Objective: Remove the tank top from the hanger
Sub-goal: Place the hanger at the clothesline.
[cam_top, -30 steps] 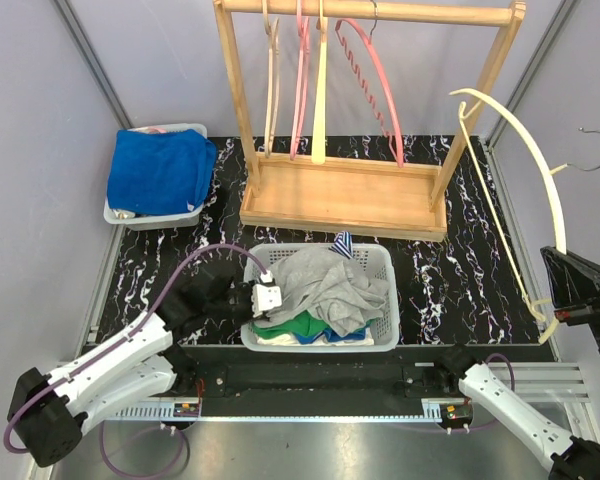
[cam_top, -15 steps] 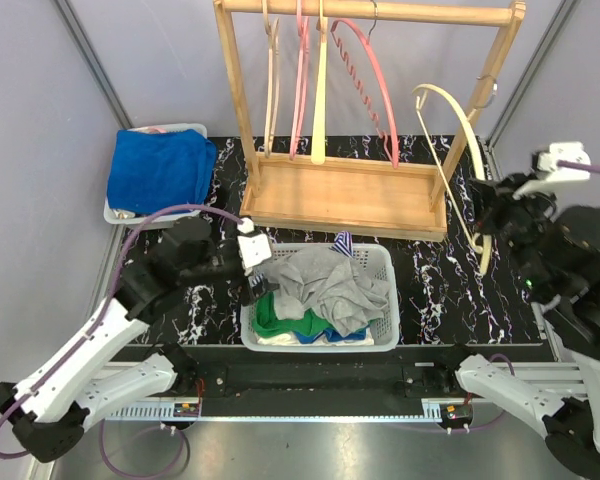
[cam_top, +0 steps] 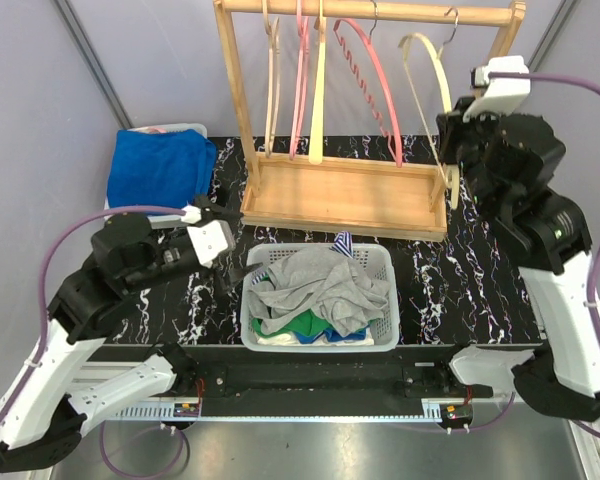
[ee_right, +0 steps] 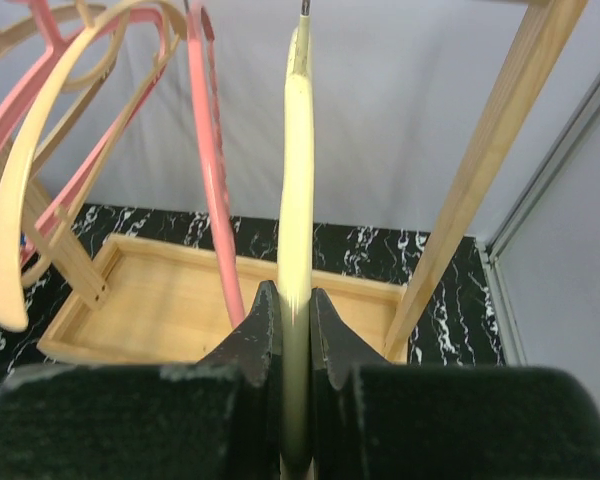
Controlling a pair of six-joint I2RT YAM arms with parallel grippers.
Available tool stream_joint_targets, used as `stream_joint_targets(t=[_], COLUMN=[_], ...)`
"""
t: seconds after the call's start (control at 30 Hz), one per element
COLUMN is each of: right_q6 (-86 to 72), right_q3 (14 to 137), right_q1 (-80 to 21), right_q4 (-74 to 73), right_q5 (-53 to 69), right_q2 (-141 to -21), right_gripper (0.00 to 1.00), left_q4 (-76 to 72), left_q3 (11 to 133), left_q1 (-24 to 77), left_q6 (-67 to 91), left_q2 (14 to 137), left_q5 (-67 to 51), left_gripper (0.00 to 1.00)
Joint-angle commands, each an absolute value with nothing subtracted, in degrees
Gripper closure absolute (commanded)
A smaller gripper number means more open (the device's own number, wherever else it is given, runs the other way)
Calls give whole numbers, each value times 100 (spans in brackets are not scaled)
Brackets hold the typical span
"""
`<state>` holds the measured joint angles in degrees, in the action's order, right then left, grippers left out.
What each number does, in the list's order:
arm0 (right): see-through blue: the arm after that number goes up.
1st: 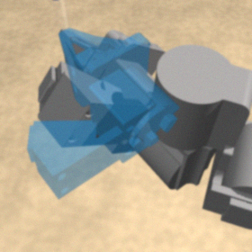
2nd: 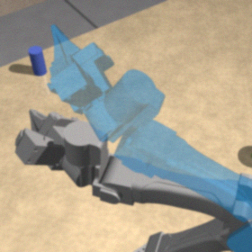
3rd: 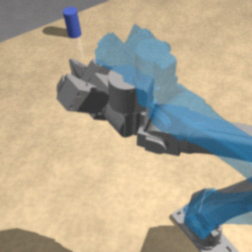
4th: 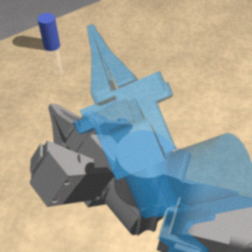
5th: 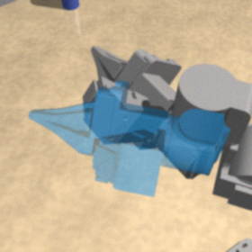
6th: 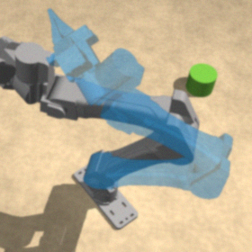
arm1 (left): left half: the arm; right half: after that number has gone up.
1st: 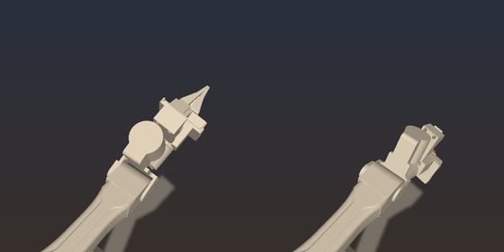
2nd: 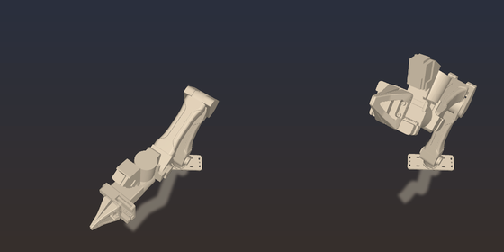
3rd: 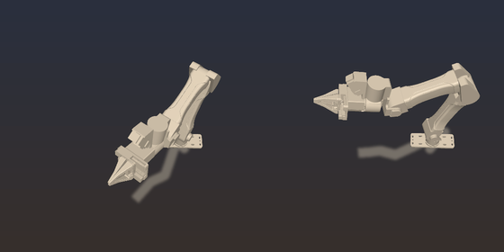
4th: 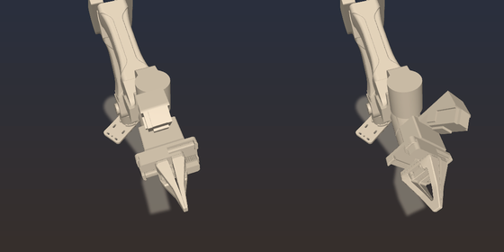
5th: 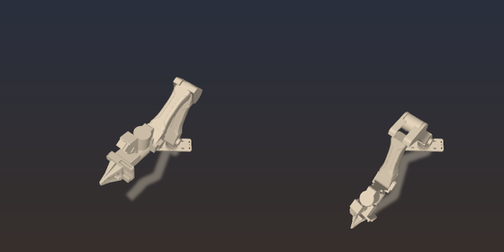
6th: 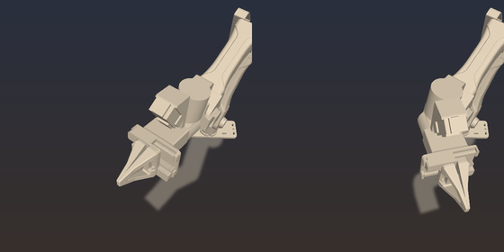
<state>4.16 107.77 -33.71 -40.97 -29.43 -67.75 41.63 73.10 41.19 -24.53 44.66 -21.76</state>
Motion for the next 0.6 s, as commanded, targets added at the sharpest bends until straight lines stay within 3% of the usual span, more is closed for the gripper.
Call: stream_joint_targets(t=[0.0, 0.13, 0.57], right_q6=[512, 26, 132], right_q3=[11591, 11759, 12357], right_q1=[-2797, -1829, -1670], right_q4=[-3384, -3384, -3234], right_q5=[-2709, -1759, -1310], right_q2=[-7276, -7672, -8428], right_gripper=[100, 100, 100], left_q4=[4061, 4069, 4482], left_q3=[7997, 8568, 9237], left_q1=[4140, 4140, 4131], left_q6=[-2619, -2593, -2373], left_q2=[4386, 4456, 4983], left_q5=[-1574, -1188, -132], left_gripper=[1, 1, 1])
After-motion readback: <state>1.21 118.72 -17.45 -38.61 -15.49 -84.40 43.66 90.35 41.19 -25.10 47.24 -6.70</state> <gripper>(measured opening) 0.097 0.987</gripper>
